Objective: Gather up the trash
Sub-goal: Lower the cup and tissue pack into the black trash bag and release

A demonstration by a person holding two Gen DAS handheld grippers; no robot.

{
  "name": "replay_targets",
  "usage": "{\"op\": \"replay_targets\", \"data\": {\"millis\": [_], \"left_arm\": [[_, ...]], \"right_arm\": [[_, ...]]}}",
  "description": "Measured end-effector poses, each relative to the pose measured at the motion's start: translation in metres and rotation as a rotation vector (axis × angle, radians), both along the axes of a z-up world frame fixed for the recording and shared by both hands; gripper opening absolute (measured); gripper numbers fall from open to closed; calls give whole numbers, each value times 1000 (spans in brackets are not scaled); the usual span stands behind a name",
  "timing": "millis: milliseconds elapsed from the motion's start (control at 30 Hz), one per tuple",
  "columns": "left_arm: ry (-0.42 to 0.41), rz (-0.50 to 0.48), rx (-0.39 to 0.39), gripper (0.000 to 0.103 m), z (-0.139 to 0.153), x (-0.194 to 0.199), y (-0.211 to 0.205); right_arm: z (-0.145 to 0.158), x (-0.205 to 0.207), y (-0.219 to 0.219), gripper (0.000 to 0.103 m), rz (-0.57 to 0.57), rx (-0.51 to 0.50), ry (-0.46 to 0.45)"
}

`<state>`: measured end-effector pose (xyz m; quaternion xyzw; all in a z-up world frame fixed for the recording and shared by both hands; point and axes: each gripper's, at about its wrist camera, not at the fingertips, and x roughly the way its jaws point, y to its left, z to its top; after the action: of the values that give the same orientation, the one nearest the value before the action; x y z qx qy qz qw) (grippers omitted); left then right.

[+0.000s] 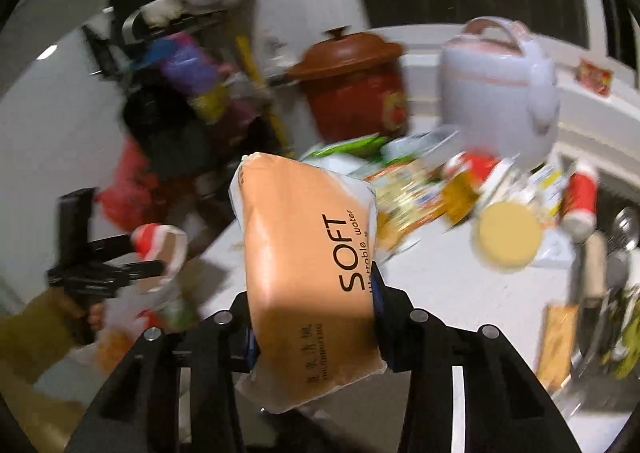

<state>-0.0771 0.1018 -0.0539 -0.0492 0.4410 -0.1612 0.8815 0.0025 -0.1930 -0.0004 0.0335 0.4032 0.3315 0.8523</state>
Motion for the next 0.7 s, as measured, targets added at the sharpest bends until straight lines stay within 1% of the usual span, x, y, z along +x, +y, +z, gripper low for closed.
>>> {"op": "replay_targets", "data": {"millis": [33, 133, 167, 200, 233, 267, 300, 400, 433, 467, 500, 567, 600, 633, 667, 700], "left_arm": [[18, -7, -7, 77, -4, -7, -2], [113, -40, -39, 77, -31, -31, -9], [151, -47, -49, 77, -44, -37, -13], [185, -53, -42, 77, -57, -42, -17], [209, -60, -41, 77, -66, -46, -20], [236, -70, -46, 77, -78, -50, -24], [255, -76, -45, 77, -90, -53, -27], [317, -91, -32, 77, -127, -57, -39], [333, -94, -32, 77, -138, -58, -42], [358, -100, -30, 77, -156, -57, -47], [372, -99, -20, 77, -169, -58, -50], [420, -105, -20, 77, -207, -54, -58], [431, -101, -7, 77, -220, -52, -59], [450, -101, 4, 77, -243, -48, -65], [460, -101, 3, 77, -258, -45, -69], [469, -90, 7, 77, -276, -39, -71]], "right_arm": [[-4, -18, 4, 43, 31, 13, 35], [-24, -49, 15, 43, 101, 17, 127], [-32, -58, 18, 43, 121, 18, 162], [-39, -65, 22, 43, 135, 20, 190], [-53, -75, 25, 43, 156, 17, 238], [-60, -83, 28, 43, 167, 9, 257], [-74, -91, 31, 43, 184, 1, 298], [-106, -107, 35, 43, 211, -13, 370], [-123, -111, 36, 43, 209, -24, 406], [-143, -114, 36, 43, 201, -28, 443], [-155, -115, 36, 43, 194, -37, 459], [-201, -116, 37, 43, 162, -87, 495], [-215, -116, 37, 43, 150, -101, 508], [-246, -114, 38, 43, 117, -121, 540], [-269, -112, 40, 43, 96, -141, 562], [-284, -111, 41, 44, 87, -153, 576]]}}
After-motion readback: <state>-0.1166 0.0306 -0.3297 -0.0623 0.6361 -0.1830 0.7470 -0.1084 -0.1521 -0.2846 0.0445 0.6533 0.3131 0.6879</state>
